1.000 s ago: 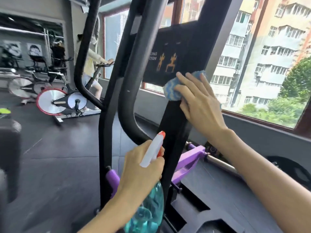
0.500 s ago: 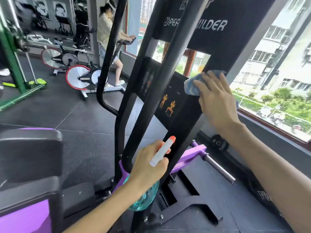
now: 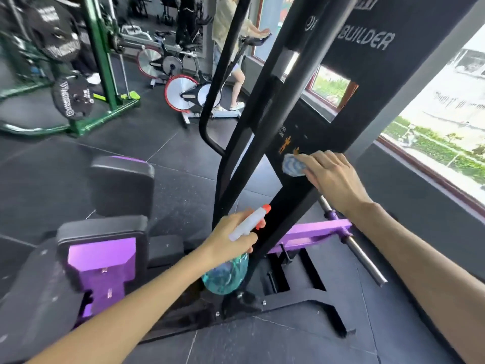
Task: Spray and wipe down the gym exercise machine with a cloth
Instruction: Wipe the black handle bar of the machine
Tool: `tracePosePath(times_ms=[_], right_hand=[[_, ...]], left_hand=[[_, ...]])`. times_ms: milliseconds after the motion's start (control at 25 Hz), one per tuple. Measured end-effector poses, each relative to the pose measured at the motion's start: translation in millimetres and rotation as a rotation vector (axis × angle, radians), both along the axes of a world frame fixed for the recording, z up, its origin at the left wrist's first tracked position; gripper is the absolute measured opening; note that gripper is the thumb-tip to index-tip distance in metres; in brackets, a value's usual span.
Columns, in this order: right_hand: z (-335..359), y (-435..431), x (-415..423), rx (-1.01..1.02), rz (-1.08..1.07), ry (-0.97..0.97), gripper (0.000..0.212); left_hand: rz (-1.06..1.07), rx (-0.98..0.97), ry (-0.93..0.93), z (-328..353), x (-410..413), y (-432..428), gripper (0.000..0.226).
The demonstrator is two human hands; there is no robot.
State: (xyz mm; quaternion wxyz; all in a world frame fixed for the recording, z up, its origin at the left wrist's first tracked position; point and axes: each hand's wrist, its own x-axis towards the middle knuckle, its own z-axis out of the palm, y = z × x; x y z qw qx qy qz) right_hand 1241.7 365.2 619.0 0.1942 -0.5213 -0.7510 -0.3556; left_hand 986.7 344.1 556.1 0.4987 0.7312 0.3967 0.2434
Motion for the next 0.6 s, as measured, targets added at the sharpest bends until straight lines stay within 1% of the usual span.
tracePosePath(times_ms=[40, 80, 160, 200, 280, 360, 400, 440, 520, 560, 600], right_hand=[[0.5, -9.6, -19.0, -0.003, 0.097, -0.018, 0.023], [5.4, -15.7, -39.6, 0.038, 0.203, -0.034, 0.023], [24.7, -10.9, -73.3, 0.163, 0.334, -0.036, 0.024], [30.0, 0.1, -87.6, 0.208, 0.344, -0.035, 0.025], [18.8, 35.0, -111.7, 0.224, 0.240, -0.076, 0.024], [-22.1, 60.6, -127.5, 0.145, 0.099, -0.230, 0.017], [-48.4, 66.4, -131.9, 0.078, 0.070, -0.335, 0.014], [-75.1, 65.9, -134.3, -0.030, 0.062, -0.452, 0.016], [-124.8, 54.6, -140.8, -0.239, 0.073, -0.646, 0.035], [-136.8, 47.3, -145.3, -0.305, 0.081, -0.736, 0.043], [-139.5, 45.5, -147.3, -0.324, 0.107, -0.813, 0.048]], left_hand=[[0.045, -0.008, -0.012, 1.8, -11.6, -2.0, 0.026], [0.093, -0.013, -0.037, 2.9, -24.7, -2.0, 0.029], [0.185, -0.021, -0.077, 1.9, -48.1, -0.8, 0.039], [0.230, -0.021, -0.072, 0.3, -60.5, -1.6, 0.042], [0.314, -0.022, -0.041, -3.3, -84.7, -2.6, 0.041], [0.366, -0.022, 0.008, -6.9, -105.7, -1.2, 0.038], [0.380, -0.016, 0.026, -9.1, -114.3, 1.4, 0.036], [0.389, -0.013, 0.036, -9.2, -120.4, 4.1, 0.036], [0.384, -0.010, 0.038, -8.6, -131.1, 9.8, 0.036], [0.374, 0.000, 0.035, -8.2, -135.5, 13.2, 0.035], [0.361, 0.009, 0.035, -7.2, -139.2, 16.7, 0.035]])
